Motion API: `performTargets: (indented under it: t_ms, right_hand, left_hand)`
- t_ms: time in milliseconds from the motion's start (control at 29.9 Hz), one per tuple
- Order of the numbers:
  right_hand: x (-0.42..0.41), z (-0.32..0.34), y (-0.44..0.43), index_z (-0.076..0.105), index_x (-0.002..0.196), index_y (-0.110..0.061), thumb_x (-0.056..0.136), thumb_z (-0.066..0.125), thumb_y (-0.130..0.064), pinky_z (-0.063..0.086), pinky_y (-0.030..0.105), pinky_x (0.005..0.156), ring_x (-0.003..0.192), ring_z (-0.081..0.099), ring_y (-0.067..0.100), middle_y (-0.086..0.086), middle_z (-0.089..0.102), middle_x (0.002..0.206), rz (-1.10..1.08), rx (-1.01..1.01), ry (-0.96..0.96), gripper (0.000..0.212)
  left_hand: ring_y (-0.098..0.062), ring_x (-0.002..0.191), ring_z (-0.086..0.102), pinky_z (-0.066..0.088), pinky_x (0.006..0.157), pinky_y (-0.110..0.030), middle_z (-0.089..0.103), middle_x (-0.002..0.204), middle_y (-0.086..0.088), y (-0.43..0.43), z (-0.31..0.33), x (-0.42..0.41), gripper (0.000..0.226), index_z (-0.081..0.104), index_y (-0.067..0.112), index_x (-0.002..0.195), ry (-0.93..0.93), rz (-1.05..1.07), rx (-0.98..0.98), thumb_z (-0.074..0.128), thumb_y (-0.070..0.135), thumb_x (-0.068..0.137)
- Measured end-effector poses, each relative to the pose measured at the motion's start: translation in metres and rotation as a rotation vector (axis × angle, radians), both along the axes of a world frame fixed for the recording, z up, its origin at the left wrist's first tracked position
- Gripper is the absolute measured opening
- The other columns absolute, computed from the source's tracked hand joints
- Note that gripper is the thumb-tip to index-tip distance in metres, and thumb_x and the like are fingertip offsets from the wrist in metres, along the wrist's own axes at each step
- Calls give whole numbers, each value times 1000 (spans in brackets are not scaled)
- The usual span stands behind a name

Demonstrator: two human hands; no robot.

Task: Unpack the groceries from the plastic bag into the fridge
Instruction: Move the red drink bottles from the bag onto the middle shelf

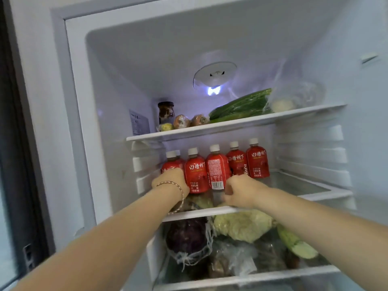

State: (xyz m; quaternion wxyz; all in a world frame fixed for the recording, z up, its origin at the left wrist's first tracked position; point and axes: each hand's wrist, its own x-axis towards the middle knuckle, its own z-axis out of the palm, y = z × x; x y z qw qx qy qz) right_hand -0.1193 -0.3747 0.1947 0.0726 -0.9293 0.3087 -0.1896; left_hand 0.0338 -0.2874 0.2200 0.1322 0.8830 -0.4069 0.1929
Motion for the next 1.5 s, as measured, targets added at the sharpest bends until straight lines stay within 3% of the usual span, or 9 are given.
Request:
performTargets:
  t_ms: [167, 401, 535, 668, 935, 1069, 1270, 1370, 1503]
  right_hand:
    - [-37, 3, 42, 63, 107, -12, 93, 51, -31, 53, 40, 84, 96, 61, 24, 3, 62, 106, 226, -167, 29, 26]
    - [-75, -48, 140, 69, 99, -9, 89, 54, -34, 52, 34, 80, 95, 63, 26, 6, 68, 102, 663, -127, 318, 30]
    - [-97, -79, 233, 69, 100, -4, 89, 53, -29, 51, 25, 66, 68, 63, 19, 9, 71, 83, 925, -123, 549, 32]
    - [-131, -118, 343, 67, 102, -8, 88, 54, -32, 50, 31, 72, 91, 65, 28, 10, 69, 104, 1162, -158, 597, 31]
    - [-303, -196, 611, 62, 109, -9, 92, 50, -34, 48, 32, 82, 100, 59, 28, 10, 63, 112, 1704, -324, 655, 33]
    - [-427, -235, 737, 65, 110, -11, 90, 49, -31, 48, 29, 89, 104, 60, 27, 7, 64, 115, 1926, -496, 660, 33]
    - [-642, -252, 887, 62, 115, -6, 94, 46, -30, 46, 32, 92, 103, 57, 26, 13, 60, 122, 2282, -738, 690, 36]
    - [-737, -266, 943, 63, 104, -6, 92, 50, -31, 48, 32, 85, 98, 59, 23, 9, 63, 114, 2429, -786, 723, 30]
    - [-864, -276, 1005, 63, 114, -14, 92, 53, -29, 50, 30, 90, 104, 60, 20, 3, 63, 116, 2648, -786, 744, 28]
  left_hand:
    - [-27, 96, 61, 47, 77, -32, 64, 104, -6, 83, -6, -71, 22, 61, 14, 102, -92, 87, 35, 49, 28, 90]
    - [-22, 82, 56, 49, 84, -31, 56, 76, -4, 227, -74, -164, 30, 62, 2, 89, 259, 378, 314, 47, 29, 92]
    - [-23, 66, 56, 53, 86, -32, 58, 67, -7, 323, -121, -231, 33, 58, 6, 64, 479, 576, 335, 45, 24, 88]
    - [-28, 92, 62, 51, 85, -33, 64, 90, -15, 435, -172, -316, 37, 68, 1, 96, 602, 801, 177, 48, 32, 89]
    - [-23, 82, 56, 48, 77, -29, 63, 94, -8, 657, -244, -577, 28, 64, 6, 106, 802, 1302, -199, 53, 25, 89]
    - [-29, 97, 64, 49, 79, -27, 69, 104, -16, 747, -264, -739, 27, 68, 7, 99, 835, 1561, -257, 53, 24, 86]
    - [-26, 94, 63, 47, 76, -27, 67, 94, -9, 828, -291, -986, 22, 68, 9, 93, 832, 1957, -579, 53, 23, 86]
    - [-25, 78, 59, 45, 65, -27, 60, 74, -5, 841, -301, -1084, 20, 60, 14, 69, 834, 2101, -685, 52, 22, 86]
    - [-23, 77, 60, 44, 69, -27, 62, 76, -4, 852, -313, -1199, 17, 64, 18, 77, 792, 2322, -836, 52, 22, 87]
